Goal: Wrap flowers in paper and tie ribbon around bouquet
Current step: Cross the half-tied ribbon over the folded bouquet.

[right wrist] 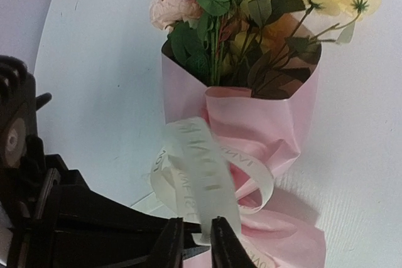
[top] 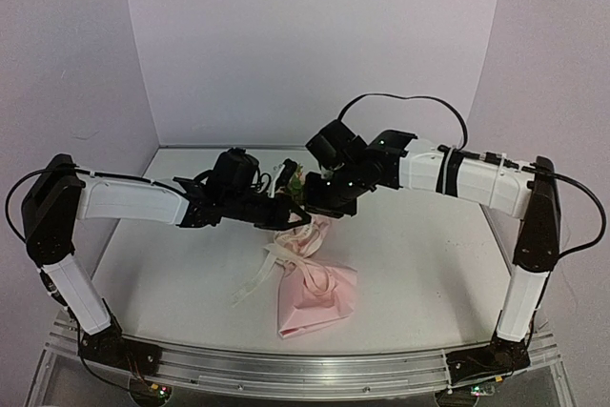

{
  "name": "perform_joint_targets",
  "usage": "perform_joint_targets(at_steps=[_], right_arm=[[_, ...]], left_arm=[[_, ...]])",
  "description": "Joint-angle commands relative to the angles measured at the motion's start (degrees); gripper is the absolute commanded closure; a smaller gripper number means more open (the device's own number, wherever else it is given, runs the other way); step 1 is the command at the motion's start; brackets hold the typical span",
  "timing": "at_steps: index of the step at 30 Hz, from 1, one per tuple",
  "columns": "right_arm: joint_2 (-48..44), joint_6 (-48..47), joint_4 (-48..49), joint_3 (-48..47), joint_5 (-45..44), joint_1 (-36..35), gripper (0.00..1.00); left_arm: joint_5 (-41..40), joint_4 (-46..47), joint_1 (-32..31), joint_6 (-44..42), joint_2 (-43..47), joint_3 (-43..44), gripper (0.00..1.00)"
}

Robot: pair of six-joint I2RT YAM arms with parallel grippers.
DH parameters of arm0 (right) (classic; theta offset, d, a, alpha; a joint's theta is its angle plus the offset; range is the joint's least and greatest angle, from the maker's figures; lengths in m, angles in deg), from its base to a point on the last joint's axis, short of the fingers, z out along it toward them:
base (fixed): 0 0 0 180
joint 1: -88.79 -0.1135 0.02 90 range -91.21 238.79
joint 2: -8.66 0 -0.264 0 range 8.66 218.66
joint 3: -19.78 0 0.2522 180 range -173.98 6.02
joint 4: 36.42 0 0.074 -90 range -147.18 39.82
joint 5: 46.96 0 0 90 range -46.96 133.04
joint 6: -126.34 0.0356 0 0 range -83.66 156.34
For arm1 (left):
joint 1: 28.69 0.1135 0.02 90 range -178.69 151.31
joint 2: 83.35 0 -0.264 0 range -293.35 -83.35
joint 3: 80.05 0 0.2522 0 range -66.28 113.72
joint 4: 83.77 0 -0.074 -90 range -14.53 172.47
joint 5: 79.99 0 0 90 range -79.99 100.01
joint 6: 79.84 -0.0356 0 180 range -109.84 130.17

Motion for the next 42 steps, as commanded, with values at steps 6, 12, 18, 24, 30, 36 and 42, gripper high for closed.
perform_joint_targets(at_steps=[6,12,18,24,30,36,42], right_arm=[[-11.69,-0.48,1.78,11.68,-6.22,-1.28,0.44],[-15.14,0.39,1.92,19.09,-8.38,-6.23,0.44],[-12.65,3.68,1.91,22.67,-9.34,-11.68,0.51],[-8.21,6.91,1.97,23.23,-9.3,-13.97,0.53],[-4.67,10.93,1.88,24.54,-10.65,-14.3,0.6],[-1.18,11.78,1.93,23.58,-13.27,-14.25,0.65],[-1.81,10.23,-2.29,19.97,-17.28,-14.16,0.98]], left_arm=[[-9.1,2.87,0.05,3.33,3.6,-2.63,1.0],[-11.39,3.05,0.66,4.37,6.32,-4.44,1.0],[-11.47,2.26,1.02,4.35,8.0,-5.06,1.0],[-11.3,1.89,1.18,4.56,9.12,-5.57,1.0],[-11.29,1.22,1.32,4.26,9.54,-5.61,1.0],[-11.23,0.79,1.51,3.86,9.97,-5.75,1.0],[-11.18,0.46,1.74,3.53,10.71,-6.02,1.0]])
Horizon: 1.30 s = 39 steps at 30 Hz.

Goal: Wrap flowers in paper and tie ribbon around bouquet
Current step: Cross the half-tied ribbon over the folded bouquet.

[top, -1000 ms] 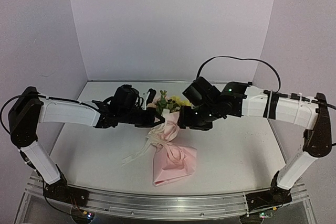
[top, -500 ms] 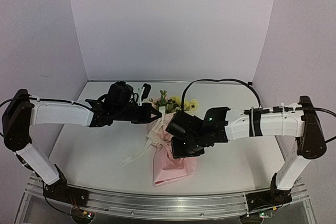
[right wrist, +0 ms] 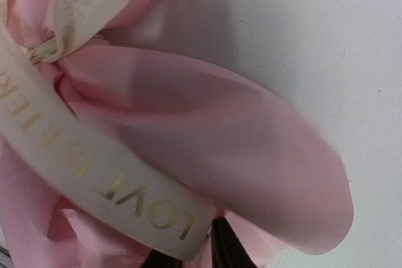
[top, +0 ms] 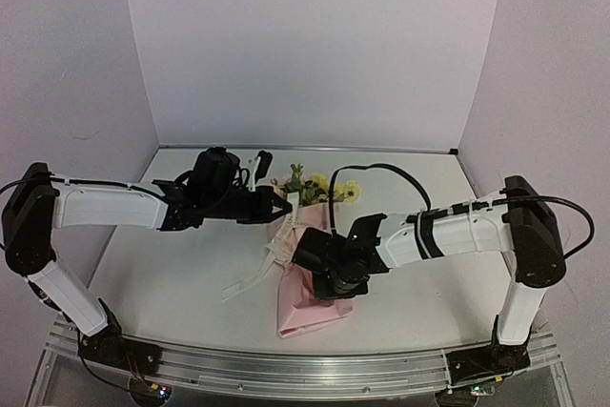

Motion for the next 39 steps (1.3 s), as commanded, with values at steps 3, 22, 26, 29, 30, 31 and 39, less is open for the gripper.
perform_joint_targets(at_steps=[3,22,26,29,30,31,39], right_arm=[[-2.88,-2.73,-11.64,-8.29,-10.28,0.1,1.0],[-3.95,-17.85,-36.98,-18.74,-31.72,0.98,0.97],[-3.86,-20.36,-36.17,-18.19,-34.0,1.11,0.96],[-3.31,-23.31,-33.97,-15.88,-34.58,1.2,0.96],[-3.1,-23.9,-33.68,-15.09,-35.32,1.2,0.96],[-2.89,-24.07,-33.58,-14.48,-36.17,1.18,0.96],[-8.32,-32.38,-13.77,-8.35,-15.99,-0.16,0.75]], left_arm=[[-0.55,-0.37,0.73,-0.74,3.14,-0.42,1.0],[-0.96,-0.3,1.24,-0.61,4.48,-2.53,1.0],[-0.62,-0.06,1.2,-0.42,4.89,-2.98,1.0],[-0.5,0.01,1.19,-0.12,5.14,-3.39,1.0],[-0.54,-0.11,1.2,-0.06,5.42,-3.55,1.0],[-0.76,-0.28,1.2,-0.09,5.78,-3.72,1.0],[-1.49,-1.22,1.2,-0.31,8.75,-6.26,1.0]])
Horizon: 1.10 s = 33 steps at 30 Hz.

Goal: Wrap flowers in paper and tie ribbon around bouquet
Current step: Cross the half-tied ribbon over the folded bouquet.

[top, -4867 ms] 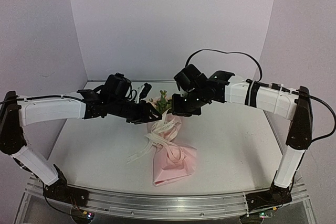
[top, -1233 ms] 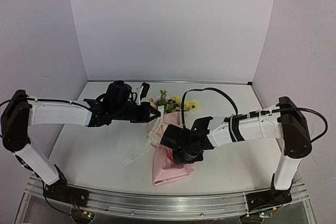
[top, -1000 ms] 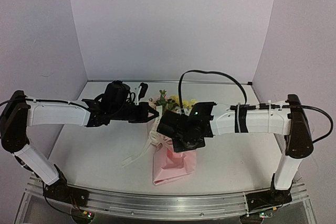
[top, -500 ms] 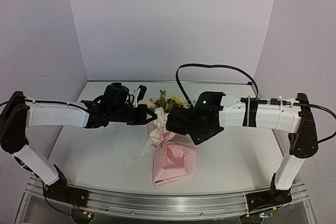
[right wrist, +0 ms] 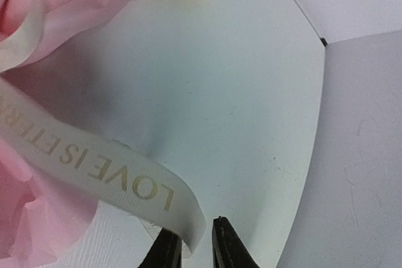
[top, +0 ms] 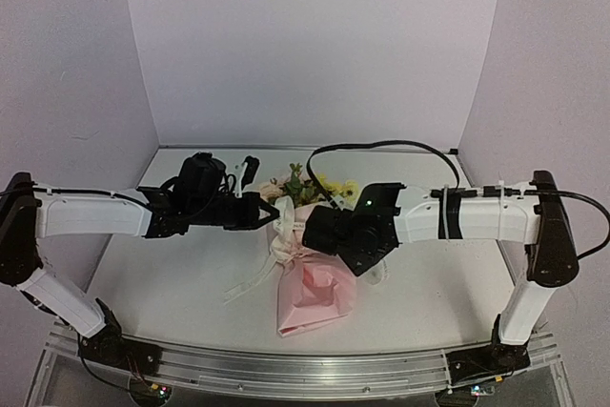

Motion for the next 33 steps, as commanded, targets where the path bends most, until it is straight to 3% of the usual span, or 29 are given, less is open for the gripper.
perform_joint_targets(at_steps=[1,4,11,19,25,33], right_arm=[[-4.63,-4.83,13.53,1.98,12.03,-1.08,0.7],[-3.86,-4.93,15.48,0.77,12.92,-1.09,0.53],[-1.32,-8.01,21.62,-1.73,20.39,-0.58,0.39],[-4.77,-6.58,28.79,8.52,28.5,5.51,0.37],[-6.98,-3.58,32.48,15.54,31.37,8.65,0.44],[-6.17,-2.27,35.09,16.36,30.83,9.59,0.51]], left_arm=[[-1.15,0.3,0.32,0.06,3.44,-1.52,1.0],[-1.17,0.42,0.32,0.5,4.02,-2.54,1.0],[-2.81,-0.49,0.32,1.07,5.02,-2.99,1.0],[-7.54,-4.19,0.4,2.38,5.66,-2.21,1.0],[-7.42,-4.27,0.48,2.54,5.56,-1.83,1.0],[-6.59,-4.19,0.49,2.24,5.4,-1.08,1.0]])
